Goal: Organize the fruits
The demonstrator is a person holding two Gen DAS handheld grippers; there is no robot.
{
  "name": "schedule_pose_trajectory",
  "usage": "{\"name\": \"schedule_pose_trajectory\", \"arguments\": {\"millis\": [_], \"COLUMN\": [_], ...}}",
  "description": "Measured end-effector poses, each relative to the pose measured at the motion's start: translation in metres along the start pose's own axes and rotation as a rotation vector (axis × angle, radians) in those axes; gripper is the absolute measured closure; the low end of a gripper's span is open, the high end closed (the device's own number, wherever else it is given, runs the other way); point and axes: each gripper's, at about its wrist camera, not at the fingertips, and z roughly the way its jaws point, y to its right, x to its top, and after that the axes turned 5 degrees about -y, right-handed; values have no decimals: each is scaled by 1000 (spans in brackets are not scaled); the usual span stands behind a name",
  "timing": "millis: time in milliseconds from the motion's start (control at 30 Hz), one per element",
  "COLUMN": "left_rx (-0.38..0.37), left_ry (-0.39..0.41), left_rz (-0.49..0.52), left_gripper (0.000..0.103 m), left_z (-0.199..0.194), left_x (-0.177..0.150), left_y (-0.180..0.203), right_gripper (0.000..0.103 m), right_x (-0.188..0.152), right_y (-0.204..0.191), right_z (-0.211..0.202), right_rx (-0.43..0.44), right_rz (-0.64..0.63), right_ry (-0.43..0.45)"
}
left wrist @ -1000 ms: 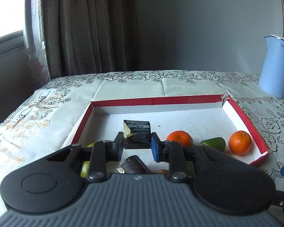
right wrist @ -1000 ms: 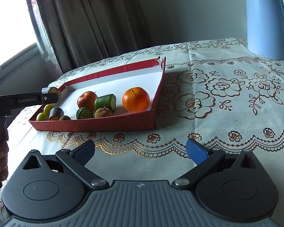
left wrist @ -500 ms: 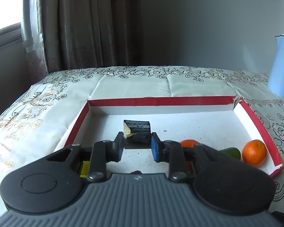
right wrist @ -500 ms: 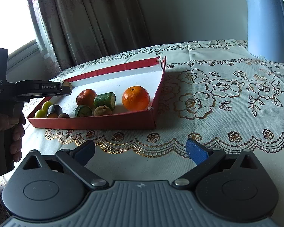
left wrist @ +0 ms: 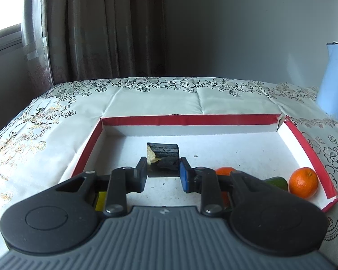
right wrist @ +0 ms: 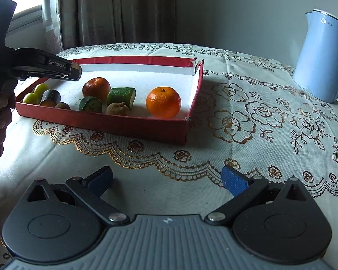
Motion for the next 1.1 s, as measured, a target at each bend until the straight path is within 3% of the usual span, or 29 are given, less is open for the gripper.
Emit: {"name": "schedule_pose_trajectory", "arguments": {"millis": [167,233,267,700,767,833,933,1100], "left_rx": [-1,16,19,41,38,42,58,18], "left_ry": [-13,-2,12,19,28,57,105,121], "left_rz": [-11,-19,-18,-3,-4,5,26,4], "left_gripper": [76,55,52,51,39,12,3,0], "left_z": [5,4,2,-11,-21,-34,-57,-91], "left_x": [3,3,3,0,-4,-9,-19,-35], "left_y": [-1,-1,-1,-4,-6,-6,-7,-14], "right_gripper": [0,0,0,0,0,0,0,0], "right_x": [0,0,0,0,0,0,1,1], "right_y": [0,0,0,0,0,0,0,0], "right_z": [0,0,0,0,0,0,0,0], "right_rx": [0,0,0,0,0,0,0,0], "right_rz": [0,0,0,0,0,0,-1,-2], "right_ry": [0,0,0,0,1,0,0,-2]}}
